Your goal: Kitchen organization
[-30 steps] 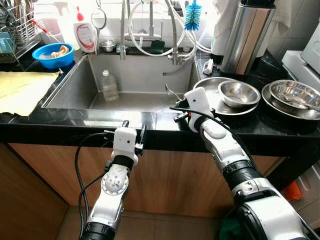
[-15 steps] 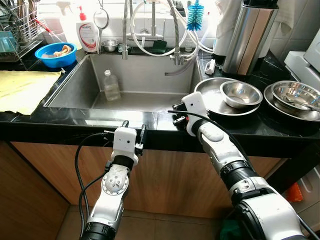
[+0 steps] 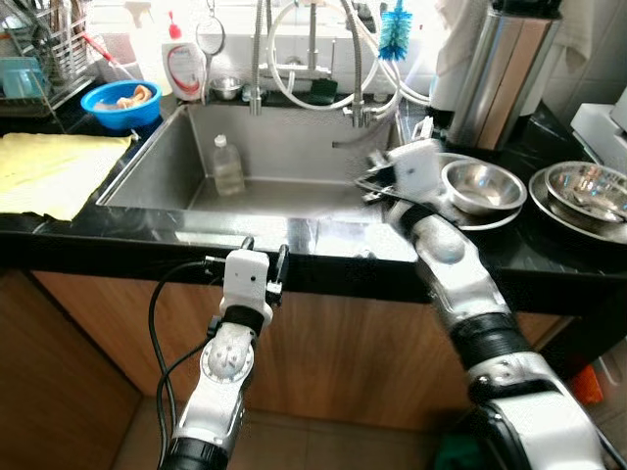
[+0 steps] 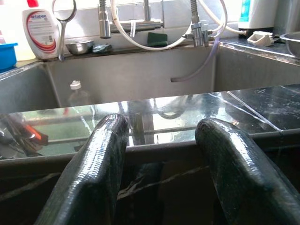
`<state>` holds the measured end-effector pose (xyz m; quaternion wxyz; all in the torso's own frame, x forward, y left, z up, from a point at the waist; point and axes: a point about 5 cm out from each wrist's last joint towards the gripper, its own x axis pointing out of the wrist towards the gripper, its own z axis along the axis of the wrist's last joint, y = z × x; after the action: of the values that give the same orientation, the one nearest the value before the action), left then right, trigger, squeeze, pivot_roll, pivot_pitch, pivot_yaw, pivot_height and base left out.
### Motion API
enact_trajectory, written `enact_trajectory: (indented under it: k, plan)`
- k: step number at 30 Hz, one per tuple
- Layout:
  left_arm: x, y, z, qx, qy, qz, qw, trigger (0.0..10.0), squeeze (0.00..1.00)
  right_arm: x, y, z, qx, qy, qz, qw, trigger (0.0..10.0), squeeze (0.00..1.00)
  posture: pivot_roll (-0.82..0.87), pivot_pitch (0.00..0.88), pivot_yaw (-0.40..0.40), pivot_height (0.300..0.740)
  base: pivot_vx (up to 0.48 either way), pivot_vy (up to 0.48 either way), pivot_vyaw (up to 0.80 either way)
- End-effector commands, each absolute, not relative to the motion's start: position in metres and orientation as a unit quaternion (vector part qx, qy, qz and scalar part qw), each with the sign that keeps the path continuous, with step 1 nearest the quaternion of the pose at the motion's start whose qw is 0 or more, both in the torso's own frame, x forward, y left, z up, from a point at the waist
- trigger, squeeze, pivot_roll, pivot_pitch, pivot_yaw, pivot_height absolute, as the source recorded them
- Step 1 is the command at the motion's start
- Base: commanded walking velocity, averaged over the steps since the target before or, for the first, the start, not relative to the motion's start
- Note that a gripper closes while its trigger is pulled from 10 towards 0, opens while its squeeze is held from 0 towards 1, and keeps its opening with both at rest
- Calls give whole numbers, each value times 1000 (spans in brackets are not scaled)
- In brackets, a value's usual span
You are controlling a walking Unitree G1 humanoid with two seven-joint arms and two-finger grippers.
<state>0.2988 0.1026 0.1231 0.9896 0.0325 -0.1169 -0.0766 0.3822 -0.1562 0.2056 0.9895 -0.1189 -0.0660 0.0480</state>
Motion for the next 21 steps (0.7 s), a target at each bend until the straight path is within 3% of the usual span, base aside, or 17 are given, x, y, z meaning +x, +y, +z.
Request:
enact_trajectory:
  k: [1,4,5,11,12,13,20,21]
  plan:
    - [298,99,120,32,-111,-88,989,10000,0,378,-171,203,-117,-47,28,992,10000,0,-109,0,10,740,0,0,0]
    - [299,96,120,31,-111,-94,989,10000,0,375,-192,195,-131,-15,18,991,10000,8,-119,0,17,740,0,0,0]
    - [299,95,121,30,-112,-98,988,10000,0,375,-202,189,-145,7,20,989,10000,1000,-126,0,24,740,0,0,0]
    - [298,93,120,31,-111,-106,988,10000,0,371,-222,197,-180,19,45,982,10000,1000,-126,0,26,740,0,0,0]
    - [298,94,120,31,-111,-106,988,10000,0,372,-227,205,-193,12,46,980,10000,808,-125,0,25,740,0,0,0]
    - [298,94,120,32,-112,-106,988,10000,0,372,-228,210,-199,7,49,979,10000,0,-125,0,25,740,0,0,0]
    - [299,94,121,32,-113,-105,988,10000,0,375,-224,213,-201,14,93,975,10000,0,-118,0,22,740,0,0,0]
    - [299,94,121,31,-113,-104,988,10000,0,375,-224,214,-200,9,110,974,10000,596,-118,0,22,740,0,0,0]
